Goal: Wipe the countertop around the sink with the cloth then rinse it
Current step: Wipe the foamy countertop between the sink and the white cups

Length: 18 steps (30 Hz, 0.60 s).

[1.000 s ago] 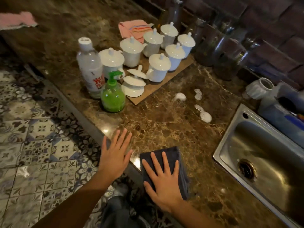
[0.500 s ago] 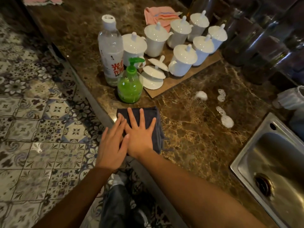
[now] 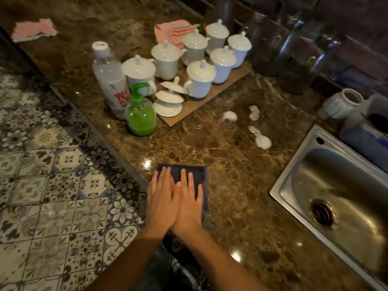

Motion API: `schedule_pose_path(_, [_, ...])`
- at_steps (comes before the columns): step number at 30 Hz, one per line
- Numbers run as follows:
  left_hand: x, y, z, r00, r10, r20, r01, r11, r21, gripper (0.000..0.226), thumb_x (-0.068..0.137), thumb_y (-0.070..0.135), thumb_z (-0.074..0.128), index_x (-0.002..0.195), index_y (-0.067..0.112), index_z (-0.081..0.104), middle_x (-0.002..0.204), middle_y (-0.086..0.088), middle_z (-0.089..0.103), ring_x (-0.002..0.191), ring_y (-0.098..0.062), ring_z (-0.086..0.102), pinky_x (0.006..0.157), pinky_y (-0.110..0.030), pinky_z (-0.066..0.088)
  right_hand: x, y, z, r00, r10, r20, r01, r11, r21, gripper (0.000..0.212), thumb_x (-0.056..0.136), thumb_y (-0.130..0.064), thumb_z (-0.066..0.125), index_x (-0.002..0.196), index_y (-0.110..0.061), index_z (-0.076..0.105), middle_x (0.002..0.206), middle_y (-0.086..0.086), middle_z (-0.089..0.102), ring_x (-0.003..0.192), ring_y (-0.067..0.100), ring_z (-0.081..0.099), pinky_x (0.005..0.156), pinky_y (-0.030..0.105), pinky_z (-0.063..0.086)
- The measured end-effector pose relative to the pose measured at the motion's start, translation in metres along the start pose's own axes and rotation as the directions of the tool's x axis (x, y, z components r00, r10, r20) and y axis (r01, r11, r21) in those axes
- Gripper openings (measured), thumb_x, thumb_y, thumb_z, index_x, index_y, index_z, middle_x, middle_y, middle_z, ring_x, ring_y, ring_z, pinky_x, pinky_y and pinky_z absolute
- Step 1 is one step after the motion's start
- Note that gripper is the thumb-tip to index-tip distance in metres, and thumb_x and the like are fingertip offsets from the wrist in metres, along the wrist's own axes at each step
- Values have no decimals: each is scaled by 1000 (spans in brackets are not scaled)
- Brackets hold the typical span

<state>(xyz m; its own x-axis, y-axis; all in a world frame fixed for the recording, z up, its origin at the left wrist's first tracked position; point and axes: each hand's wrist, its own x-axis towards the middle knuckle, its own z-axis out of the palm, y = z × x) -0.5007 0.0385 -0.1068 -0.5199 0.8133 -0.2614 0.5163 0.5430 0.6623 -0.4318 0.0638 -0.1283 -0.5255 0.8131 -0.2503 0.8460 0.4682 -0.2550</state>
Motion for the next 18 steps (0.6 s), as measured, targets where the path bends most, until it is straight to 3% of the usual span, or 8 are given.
schedule_pose_path(2, [-7,12,19,999,-48,-2,48,997,52,60,101,44,20,154,19,8,163,4,2,148,-10,-9,119,-35,-11,-17,29,-10,999,-19,-43,24,993,116,60,88,-42,56,144,-24,43,157,5,27,145,20,25,111,43,36])
schedule_pose_path(5, [-7,28,43,993,-121,-17,122,986,110,67,100,50,20,155,15,3,162,-1,-10,148,-16,-17,115,-42,-16,-44,92,-32,976,151,-155,-117,971,209,55,96,-36,48,148,-25,34,161,-1,15,149,17,8,118,45,20])
schedule_pose_path(9, [2,34,70,988,-104,-117,134,948,289,77,93,55,24,152,6,21,161,-16,8,149,-33,3,115,-60,-1,-49,183,-49,832,504,-231,-448,857,255,60,96,-40,47,149,-18,29,159,8,19,147,23,14,116,49,18])
schedule_pose_path(14, [12,22,73,996,85,-26,-60,853,519,79,92,54,21,149,1,27,156,-25,21,144,-43,17,110,-67,10,-12,249,-67,699,699,-148,-633,702,326,66,91,-62,35,141,-20,33,143,10,46,129,32,44,104,53,34])
schedule_pose_path(16, [23,20,71,985,170,37,-160,802,575,78,93,54,21,150,2,27,157,-24,21,144,-43,18,111,-66,10,9,255,-73,676,732,-81,-660,651,374,77,90,-67,37,146,-15,26,146,15,41,130,36,43,105,53,35])
schedule_pose_path(18, [38,22,70,969,232,84,-234,762,604,78,92,55,20,149,2,28,157,-23,21,144,-42,19,111,-65,10,29,256,-76,611,791,-17,-729,571,378,87,90,-67,37,152,-12,14,153,17,30,137,37,34,109,53,27])
